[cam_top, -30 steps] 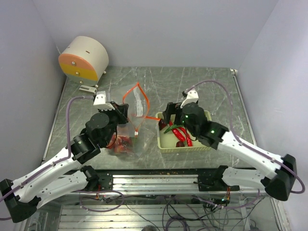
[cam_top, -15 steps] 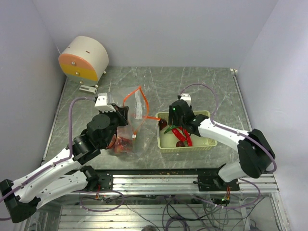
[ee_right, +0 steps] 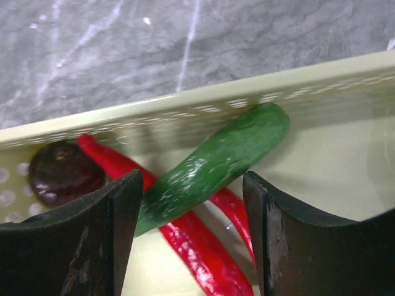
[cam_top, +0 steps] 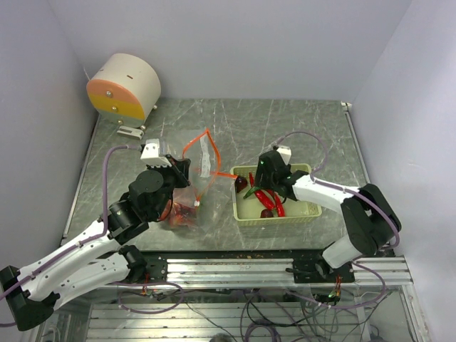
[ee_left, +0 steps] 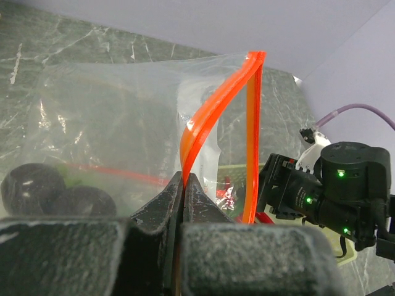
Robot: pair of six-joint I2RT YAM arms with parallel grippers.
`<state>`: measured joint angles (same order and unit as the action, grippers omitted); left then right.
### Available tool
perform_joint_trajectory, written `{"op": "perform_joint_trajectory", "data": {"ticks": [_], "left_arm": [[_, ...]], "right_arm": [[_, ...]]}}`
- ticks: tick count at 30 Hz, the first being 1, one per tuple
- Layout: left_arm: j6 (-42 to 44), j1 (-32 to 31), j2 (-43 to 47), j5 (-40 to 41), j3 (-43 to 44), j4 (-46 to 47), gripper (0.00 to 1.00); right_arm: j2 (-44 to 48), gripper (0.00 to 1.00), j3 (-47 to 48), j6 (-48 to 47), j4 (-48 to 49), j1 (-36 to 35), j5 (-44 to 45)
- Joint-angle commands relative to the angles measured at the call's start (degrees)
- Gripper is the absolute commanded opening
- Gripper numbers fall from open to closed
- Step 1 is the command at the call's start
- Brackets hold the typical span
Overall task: Place the food in the zip-top bag and seal the zipper
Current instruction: Pick up the fake vegetable from the bin.
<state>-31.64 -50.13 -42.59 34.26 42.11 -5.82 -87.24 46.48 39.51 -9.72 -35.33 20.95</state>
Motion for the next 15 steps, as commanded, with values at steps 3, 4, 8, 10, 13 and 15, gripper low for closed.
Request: {"op": "perform_joint_trajectory", "data": {"ticks": [3, 4, 8, 10, 13, 15], "left_arm": [[1.18, -0.06, 0.75, -0.99, -0.62, 1.69, 0.07], [1.19, -0.06, 0.71, -1.07, -0.62, 1.63, 0.07], [1.23, -0.01, 0.42, -1.11, -0.36, 1.19, 0.07], [1.23, -0.06, 0.44, -1.08, -0.36, 1.23, 0.07], [0.99, -0.05, 0.4, -0.98, -0.3, 1.33, 0.07], [0.81, -0.06, 0.28, -1.26, -0.23, 1.5, 0.07]], "right_arm": [[-3.81, 0.64, -3.01, 3.48, 3.93, 2.13, -1.54], [-4.23, 0.63, -3.22, 3.8, 4.05, 2.26, -1.46], [-2.98, 0.48, -4.27, 4.6, 4.19, 2.37, -0.22], [-0.51, 0.26, -4.46, 4.84, 3.12, 2.37, 1.0], [4.14, 0.13, -4.42, 4.53, 1.08, 2.37, 2.3], [7.5, 0.08, -4.32, 3.86, -0.15, 2.37, 2.25]]}}
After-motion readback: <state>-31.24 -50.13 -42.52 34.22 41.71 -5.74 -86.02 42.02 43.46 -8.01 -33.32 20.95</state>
